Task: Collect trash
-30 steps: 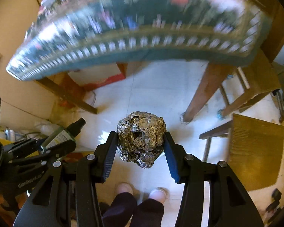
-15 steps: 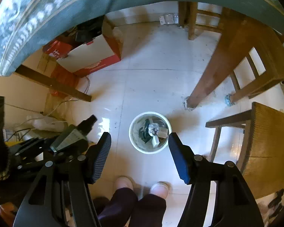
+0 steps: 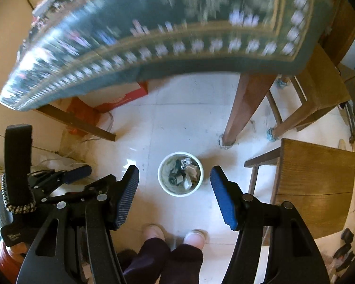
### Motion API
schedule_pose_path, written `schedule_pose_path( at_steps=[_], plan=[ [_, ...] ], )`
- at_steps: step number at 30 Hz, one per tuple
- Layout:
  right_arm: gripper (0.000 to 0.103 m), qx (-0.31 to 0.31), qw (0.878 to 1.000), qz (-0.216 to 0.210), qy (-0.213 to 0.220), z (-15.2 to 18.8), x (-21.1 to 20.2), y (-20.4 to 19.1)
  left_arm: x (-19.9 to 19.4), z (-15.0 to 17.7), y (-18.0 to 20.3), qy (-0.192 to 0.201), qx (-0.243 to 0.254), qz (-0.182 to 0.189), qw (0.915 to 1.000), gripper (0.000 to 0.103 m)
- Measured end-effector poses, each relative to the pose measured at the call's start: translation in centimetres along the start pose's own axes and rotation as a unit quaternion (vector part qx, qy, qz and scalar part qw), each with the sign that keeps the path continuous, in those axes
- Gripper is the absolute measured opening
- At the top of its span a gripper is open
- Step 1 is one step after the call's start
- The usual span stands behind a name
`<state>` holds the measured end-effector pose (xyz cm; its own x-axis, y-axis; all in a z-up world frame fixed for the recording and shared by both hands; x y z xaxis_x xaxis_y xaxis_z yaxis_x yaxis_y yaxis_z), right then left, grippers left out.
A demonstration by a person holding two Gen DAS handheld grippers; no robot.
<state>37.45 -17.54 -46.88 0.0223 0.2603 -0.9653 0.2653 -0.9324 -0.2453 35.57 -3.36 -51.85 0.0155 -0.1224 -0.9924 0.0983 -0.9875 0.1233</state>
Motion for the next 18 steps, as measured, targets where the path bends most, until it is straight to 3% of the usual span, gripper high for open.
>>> schedule_pose_path(
  at_steps=[5, 9, 13, 18],
  plan=[
    [0.059, -0.013, 0.999, -0.005, 0.029, 0.7, -6.3, -1.6, -8.8, 1.4, 1.0, 0.056, -0.001, -0.01, 0.9984, 0.054],
    [0.059, -0.03, 0.997, -0.014, 0.067, 1.5, -12.9, -3.6, -17.4, 3.0, 1.8, 0.129, 0.006, -0.014, 0.9915, 0.054],
    [0.059, -0.044, 0.992, -0.009, 0.122, 2.9, -19.7, -5.3, -25.8, 5.4, 2.6, 0.206, 0.016, -0.005, 0.9785, 0.054],
    [0.059, -0.059, 0.974, -0.009, 0.217, 6.0, -28.8, -8.2, -35.5, 9.6, 3.6, 0.296, 0.037, 0.014, 0.9544, 0.054]
  ],
)
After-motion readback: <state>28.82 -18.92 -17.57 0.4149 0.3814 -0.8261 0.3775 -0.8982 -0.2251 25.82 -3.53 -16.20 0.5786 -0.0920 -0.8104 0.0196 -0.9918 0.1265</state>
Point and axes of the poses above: each gripper's, at about its wrist camera, not at the fingertips, and x roughly the way its jaws point, y to its right, z to its underside, the point moved 8 cm from there along x, roughly the way its jaws point, and after that the axes turned 11 degrees about -y, right-handed, at the moved point
